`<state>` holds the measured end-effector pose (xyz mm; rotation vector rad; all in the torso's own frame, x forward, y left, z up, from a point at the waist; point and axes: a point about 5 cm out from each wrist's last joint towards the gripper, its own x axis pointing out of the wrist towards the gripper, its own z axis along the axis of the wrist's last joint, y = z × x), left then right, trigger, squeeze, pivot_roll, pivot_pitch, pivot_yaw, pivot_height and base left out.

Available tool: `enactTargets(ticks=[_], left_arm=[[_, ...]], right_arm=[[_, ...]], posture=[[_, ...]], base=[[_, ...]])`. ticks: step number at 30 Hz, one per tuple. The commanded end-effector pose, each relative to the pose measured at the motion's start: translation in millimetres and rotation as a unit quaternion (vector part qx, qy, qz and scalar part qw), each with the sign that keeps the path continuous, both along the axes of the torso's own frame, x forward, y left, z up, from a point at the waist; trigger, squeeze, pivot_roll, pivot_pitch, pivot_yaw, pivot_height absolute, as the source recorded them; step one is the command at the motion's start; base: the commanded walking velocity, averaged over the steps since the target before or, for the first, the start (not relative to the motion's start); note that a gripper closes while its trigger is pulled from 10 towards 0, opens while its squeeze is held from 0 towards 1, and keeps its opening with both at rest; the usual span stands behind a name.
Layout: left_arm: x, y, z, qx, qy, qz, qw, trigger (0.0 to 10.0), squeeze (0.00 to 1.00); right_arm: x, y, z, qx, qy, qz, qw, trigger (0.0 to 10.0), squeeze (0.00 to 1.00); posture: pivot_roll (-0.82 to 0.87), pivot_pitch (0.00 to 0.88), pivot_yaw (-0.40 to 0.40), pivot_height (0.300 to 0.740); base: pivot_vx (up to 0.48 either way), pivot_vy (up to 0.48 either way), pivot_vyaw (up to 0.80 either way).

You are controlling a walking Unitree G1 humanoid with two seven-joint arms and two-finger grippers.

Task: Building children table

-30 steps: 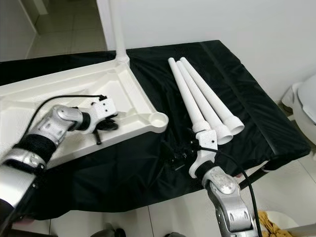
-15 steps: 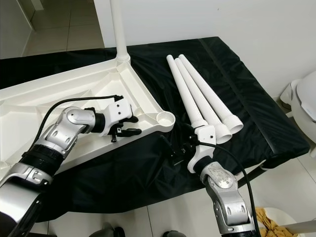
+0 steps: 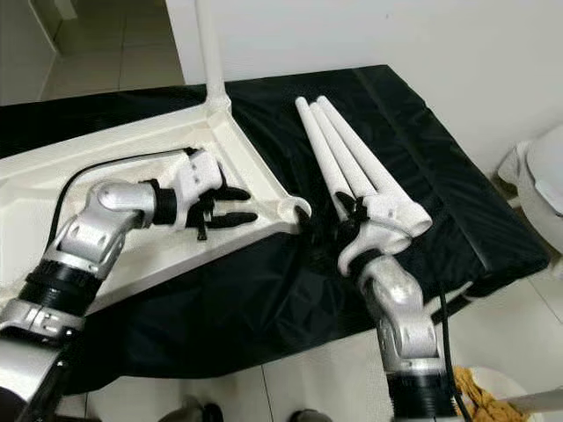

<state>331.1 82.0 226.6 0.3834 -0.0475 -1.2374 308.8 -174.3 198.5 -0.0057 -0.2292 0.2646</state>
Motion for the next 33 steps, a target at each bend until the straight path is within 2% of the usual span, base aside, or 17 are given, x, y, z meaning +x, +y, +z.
enactTargets(ticks=[1,2,3,6,7,10,11,12,13,15,16,19,20,24,25,30,33], left_arm=[[6.7,6.8,2.8,-0.039,0.009,0.084,0.996,10.0,0.00],[6.7,6.8,2.8,-0.039,0.009,0.084,0.996,10.0,0.00],[6.0,3.9,3.2,-0.061,0.012,0.106,0.992,10.0,0.00],[6.0,3.9,3.2,-0.061,0.012,0.106,0.992,10.0,0.00],[5.0,0.8,2.0,-0.080,0.018,0.125,0.989,10.0,0.00],[5.0,0.8,2.0,-0.080,0.018,0.125,0.989,10.0,0.00],[3.4,-2.3,0.6,-0.099,0.019,0.150,0.984,10.0,0.00],[3.4,-2.3,0.6,-0.099,0.019,0.150,0.984,10.0,0.00],[2.3,-3.2,-0.4,-0.121,0.025,0.179,0.976,10.0,0.00],[2.3,-3.2,-0.4,-0.121,0.025,0.179,0.976,10.0,0.00],[2.3,-2.9,-1.1,-0.137,0.033,0.202,0.969,10.0,0.00],[2.3,-2.9,-1.1,-0.137,0.033,0.202,0.969,10.0,0.00],[1.2,-2.5,0.0,-0.149,0.034,0.219,0.964,10.0,0.00],[1.2,-2.5,0.0,-0.149,0.034,0.219,0.964,10.0,0.00],[0.3,-2.0,0.2,-0.157,0.037,0.231,0.959,10.0,0.00],[-7.3,-4.2,2.2,-0.164,0.042,0.242,0.955,10.0,0.00],[-12.7,-8.0,2.1,-0.161,0.038,0.244,0.956,10.0,0.00]], right_arm=[[6.5,-7.3,-8.5,0.009,0.029,-0.033,0.999,10.0,1.00],[6.5,-7.3,-8.5,0.009,0.029,-0.033,0.999,10.0,1.00],[15.6,-12.0,-5.6,0.003,0.039,-0.063,0.997,10.0,1.00],[15.6,-12.0,-5.6,0.003,0.039,-0.063,0.997,10.0,1.00],[23.6,-14.5,-1.7,0.006,0.043,-0.081,0.996,10.0,0.38],[23.6,-14.5,-1.7,0.006,0.043,-0.081,0.996,10.0,0.38],[35.3,-14.7,2.4,0.008,0.058,-0.099,0.993,10.0,0.00],[35.3,-14.7,2.4,0.008,0.058,-0.099,0.993,10.0,0.00],[47.0,-11.4,5.0,-0.002,0.077,-0.113,0.991,10.0,0.00],[47.0,-11.4,5.0,-0.002,0.077,-0.113,0.991,10.0,0.00],[55.7,-8.3,4.9,-0.007,0.102,-0.122,0.987,10.0,0.00],[55.7,-8.3,4.9,-0.007,0.102,-0.122,0.987,10.0,0.00],[63.7,-5.8,2.1,-0.020,0.134,-0.141,0.981,10.0,0.00],[63.7,-5.8,2.1,-0.020,0.134,-0.141,0.981,10.0,0.00],[68.4,-3.9,-1.6,-0.020,0.163,-0.152,0.975,10.0,0.00],[76.3,3.7,-10.3,0.015,0.235,-0.152,0.960,10.0,0.00],[78.1,5.2,-13.5,0.020,0.251,-0.157,0.955,10.0,0.00]], posture=[[-0.11,0.096,0.042,0.740],[-0.11,0.096,0.042,0.740],[-0.10,0.094,0.038,0.740],[-0.10,0.094,0.038,0.740],[-0.10,0.093,0.033,0.740],[-0.10,0.093,0.033,0.740],[-0.08,0.091,0.018,0.740],[-0.08,0.091,0.018,0.740],[-0.07,0.089,0.005,0.740],[-0.07,0.089,0.005,0.740],[-0.07,0.088,0.001,0.740],[-0.07,0.088,0.001,0.740],[-0.06,0.084,-0.011,0.740],[-0.06,0.084,-0.011,0.740],[-0.05,0.078,-0.017,0.740],[-0.04,0.070,-0.027,0.740],[-0.04,0.060,-0.031,0.740]], base=[[0.000,0.000,0.00],[0.000,0.000,0.00],[0.000,0.000,0.00],[0.000,0.000,0.00],[0.000,0.000,0.00],[0.000,0.000,0.00],[0.000,0.000,0.00],[0.000,0.000,0.00],[0.000,0.000,0.00],[0.000,0.000,0.00],[0.000,0.000,0.00],[0.000,0.000,0.00],[0.000,0.000,0.00],[0.000,0.000,0.00],[0.000,0.000,0.00],[0.000,0.000,0.00],[0.000,0.000,0.00]])
